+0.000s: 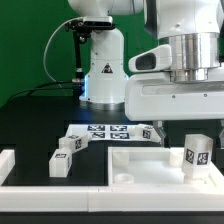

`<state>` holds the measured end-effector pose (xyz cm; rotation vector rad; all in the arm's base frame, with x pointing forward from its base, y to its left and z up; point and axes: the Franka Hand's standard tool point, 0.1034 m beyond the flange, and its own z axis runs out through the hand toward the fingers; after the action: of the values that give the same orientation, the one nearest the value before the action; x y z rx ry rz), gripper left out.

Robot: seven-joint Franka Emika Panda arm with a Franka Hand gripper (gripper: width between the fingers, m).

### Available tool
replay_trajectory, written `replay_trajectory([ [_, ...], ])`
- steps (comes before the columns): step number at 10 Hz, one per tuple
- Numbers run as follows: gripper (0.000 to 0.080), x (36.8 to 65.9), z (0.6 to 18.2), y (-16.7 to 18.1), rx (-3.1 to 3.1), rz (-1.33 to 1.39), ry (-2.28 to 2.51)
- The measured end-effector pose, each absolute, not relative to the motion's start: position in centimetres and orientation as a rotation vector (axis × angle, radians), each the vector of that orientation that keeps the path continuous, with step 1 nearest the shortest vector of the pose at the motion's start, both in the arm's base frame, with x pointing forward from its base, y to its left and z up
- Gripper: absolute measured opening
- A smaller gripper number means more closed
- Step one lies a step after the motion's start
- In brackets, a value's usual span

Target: Assemble one leg

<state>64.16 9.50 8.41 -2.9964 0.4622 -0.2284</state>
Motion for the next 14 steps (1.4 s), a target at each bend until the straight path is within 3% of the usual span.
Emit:
replay_trajectory([
  [3,0.0649,64.2,8.4,9.3,-3.054,-0.245,0.129],
  [6,0.0649,64.3,8.5,9.1,-3.08,-0.26,-0.564],
  [10,0.0649,64.3,8.4,8.6,-3.036,-0.254,-0.895],
  [14,0.0649,64.9,8.4,10.4,-3.082,-0.214,-0.47],
])
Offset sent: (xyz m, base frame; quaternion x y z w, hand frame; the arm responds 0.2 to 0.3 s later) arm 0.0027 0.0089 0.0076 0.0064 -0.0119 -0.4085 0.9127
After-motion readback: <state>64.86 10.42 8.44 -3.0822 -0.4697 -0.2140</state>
